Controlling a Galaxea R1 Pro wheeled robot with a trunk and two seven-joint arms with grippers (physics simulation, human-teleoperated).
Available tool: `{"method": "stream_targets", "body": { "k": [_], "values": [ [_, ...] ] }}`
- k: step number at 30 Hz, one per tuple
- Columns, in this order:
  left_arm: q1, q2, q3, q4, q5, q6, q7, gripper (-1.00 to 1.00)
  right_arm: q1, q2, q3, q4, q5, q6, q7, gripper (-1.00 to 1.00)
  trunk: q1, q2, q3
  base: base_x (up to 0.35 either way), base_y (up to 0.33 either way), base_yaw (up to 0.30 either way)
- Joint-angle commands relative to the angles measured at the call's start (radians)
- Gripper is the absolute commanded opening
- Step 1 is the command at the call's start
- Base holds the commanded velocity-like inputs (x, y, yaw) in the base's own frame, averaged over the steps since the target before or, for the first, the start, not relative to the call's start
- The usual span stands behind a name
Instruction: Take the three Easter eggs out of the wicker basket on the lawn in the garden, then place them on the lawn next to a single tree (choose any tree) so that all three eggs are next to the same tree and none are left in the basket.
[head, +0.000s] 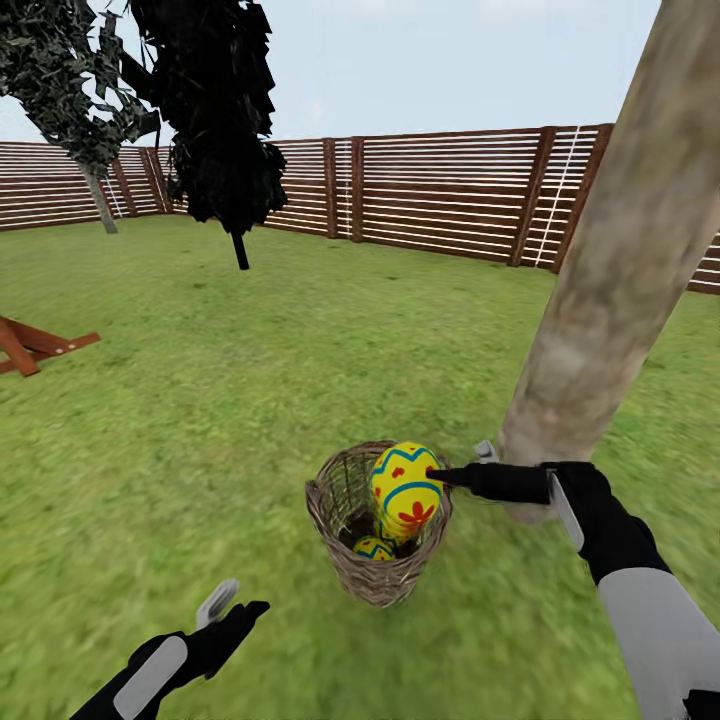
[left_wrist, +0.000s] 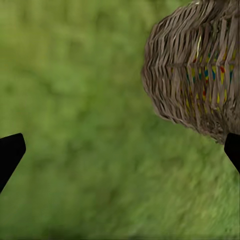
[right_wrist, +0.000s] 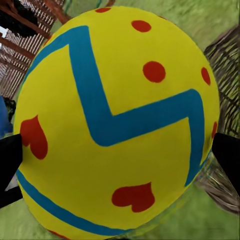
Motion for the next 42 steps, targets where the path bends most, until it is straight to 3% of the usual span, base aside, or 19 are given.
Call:
{"method": "stream_targets", "body": {
  "k": [1, 13, 20, 23, 31, 36, 38, 40, 42],
  "values": [
    [-0.001, 0.002, -0.005, -0.001, 0.008, 0.000, 0.003, 1.00, 0.000, 0.000, -0.020, 0.004, -0.004, 0.009, 0.012, -1.00, 0.000, 0.000, -0.001, 0.000, 0.000, 0.000],
    [-0.001, 0.000, -0.007, -0.001, 0.007, -0.002, 0.001, 1.00, 0.001, 0.002, -0.034, 0.058, -0.001, 0.007, 0.013, -1.00, 0.000, 0.000, 0.012, 0.000, 0.000, -0.185],
    [-0.001, -0.001, -0.008, 0.000, 0.006, -0.002, 0.001, 1.00, 0.001, 0.002, -0.032, 0.156, 0.017, -0.042, -0.006, -1.00, 0.000, 0.000, 0.020, 0.000, 0.000, -0.210],
    [-0.001, -0.001, -0.008, 0.000, 0.006, -0.002, 0.001, 1.00, 0.001, -0.037, -0.032, 0.235, 0.033, -0.117, -0.001, -1.00, 0.000, 0.000, 0.024, 0.000, 0.000, -0.210],
    [-0.001, -0.001, -0.010, 0.000, 0.006, -0.002, 0.001, 1.00, 0.001, -0.107, -0.033, 0.244, 0.029, -0.128, 0.010, -1.00, 0.000, 0.000, 0.034, 0.000, 0.000, -0.210],
    [-0.001, -0.003, -0.010, 0.000, 0.006, -0.002, 0.001, 1.00, 0.001, -0.123, -0.032, 0.279, 0.043, -0.143, -0.005, -1.00, 0.000, 0.000, 0.040, 0.000, 0.000, -0.210],
    [-0.001, -0.003, -0.011, 0.000, 0.006, -0.002, 0.001, 1.00, 0.001, -0.127, -0.032, 0.330, 0.098, -0.216, -0.011, -1.00, 0.000, 0.000, 0.042, 0.000, 0.000, -0.210],
    [-0.001, -0.003, -0.011, 0.000, 0.006, -0.002, 0.001, 1.00, 0.001, -0.126, -0.032, 0.365, 0.120, -0.271, -0.029, -1.00, 0.000, 0.000, 0.044, 0.000, 0.000, -0.210],
    [-0.001, -0.003, -0.012, 0.000, 0.006, -0.004, 0.001, 1.00, 0.001, -0.123, -0.031, 0.406, 0.129, -0.325, -0.103, -1.00, 0.000, 0.000, 0.047, 0.000, 0.000, -0.210]
  ]
}}
